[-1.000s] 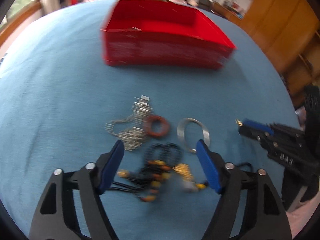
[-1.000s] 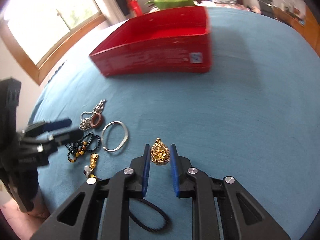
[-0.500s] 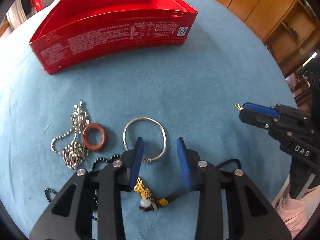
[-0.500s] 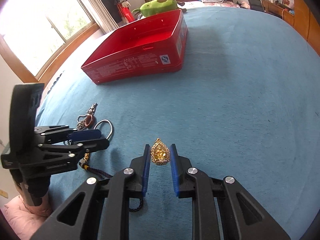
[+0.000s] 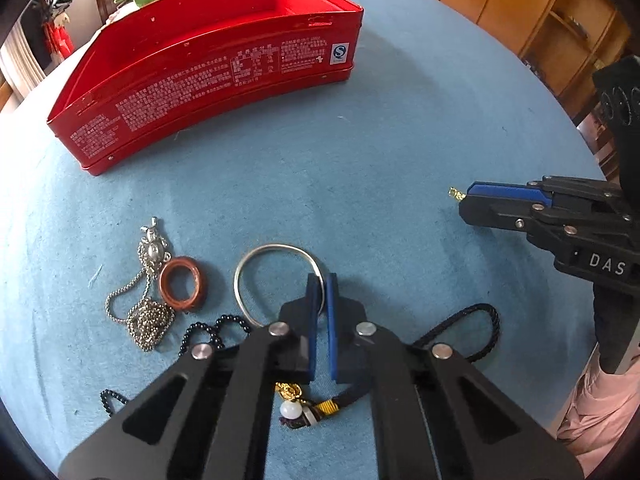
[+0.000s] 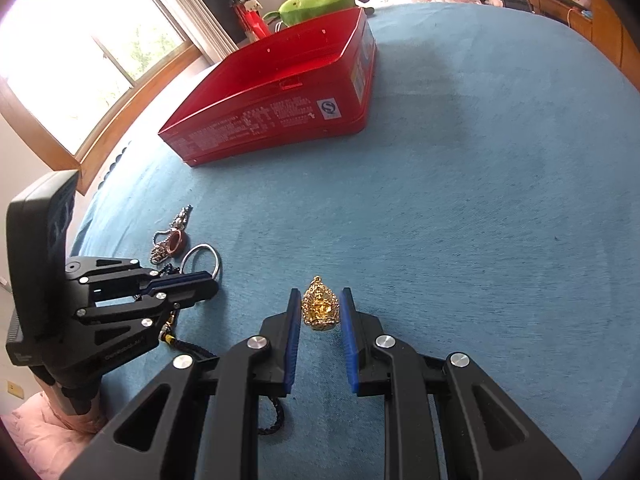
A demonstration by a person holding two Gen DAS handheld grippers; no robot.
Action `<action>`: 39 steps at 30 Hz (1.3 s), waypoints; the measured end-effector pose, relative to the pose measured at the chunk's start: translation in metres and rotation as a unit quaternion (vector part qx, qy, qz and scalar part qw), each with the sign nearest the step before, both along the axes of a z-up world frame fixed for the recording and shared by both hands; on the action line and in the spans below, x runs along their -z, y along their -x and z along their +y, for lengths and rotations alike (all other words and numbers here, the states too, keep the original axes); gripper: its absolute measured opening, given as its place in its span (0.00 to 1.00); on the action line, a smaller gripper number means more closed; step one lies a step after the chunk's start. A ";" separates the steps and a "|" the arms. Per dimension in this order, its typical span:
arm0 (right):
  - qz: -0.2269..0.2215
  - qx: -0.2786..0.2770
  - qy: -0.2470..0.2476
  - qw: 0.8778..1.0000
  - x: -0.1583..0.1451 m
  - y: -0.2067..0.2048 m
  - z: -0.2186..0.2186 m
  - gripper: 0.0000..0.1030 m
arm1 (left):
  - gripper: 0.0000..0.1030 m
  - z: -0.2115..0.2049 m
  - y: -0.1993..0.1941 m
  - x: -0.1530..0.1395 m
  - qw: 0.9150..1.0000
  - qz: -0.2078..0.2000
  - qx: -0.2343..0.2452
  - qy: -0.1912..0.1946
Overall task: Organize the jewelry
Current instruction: 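Grasp the silver bangle with the left tool while the right tool holds the gold pendant, then carry the bangle and pendant into the red tray and open both tools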
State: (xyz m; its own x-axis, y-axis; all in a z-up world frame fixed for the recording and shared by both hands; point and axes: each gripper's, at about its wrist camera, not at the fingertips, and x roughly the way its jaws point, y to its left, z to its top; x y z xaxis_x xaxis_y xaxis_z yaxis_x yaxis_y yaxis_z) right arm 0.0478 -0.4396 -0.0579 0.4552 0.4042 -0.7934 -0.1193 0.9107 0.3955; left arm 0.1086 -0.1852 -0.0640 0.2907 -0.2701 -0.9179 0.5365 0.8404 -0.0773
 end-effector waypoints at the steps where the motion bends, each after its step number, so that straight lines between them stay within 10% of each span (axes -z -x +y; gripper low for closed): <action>1: 0.000 0.000 -0.001 1.000 0.000 0.000 0.000 0.18 | 0.02 0.000 0.000 -0.001 1.000 0.003 -0.004 0.004; 26: -0.040 -0.016 -0.016 0.999 -0.044 -0.028 0.024 0.18 | 0.01 0.062 -0.020 -0.079 0.994 -0.061 -0.053 0.071; 39: -0.079 -0.002 -0.012 0.997 -0.097 -0.114 0.040 0.18 | 0.01 0.066 -0.082 -0.143 0.980 -0.135 -0.086 0.120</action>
State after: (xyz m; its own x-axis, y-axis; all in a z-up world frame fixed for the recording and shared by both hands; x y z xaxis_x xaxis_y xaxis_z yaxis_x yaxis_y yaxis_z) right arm 0.1613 -0.3997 0.0396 0.5724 0.4241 -0.7018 -0.1862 0.9007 0.3924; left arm 0.1901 -0.1192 0.0793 0.5741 -0.3945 -0.7175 0.4161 0.8953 -0.1593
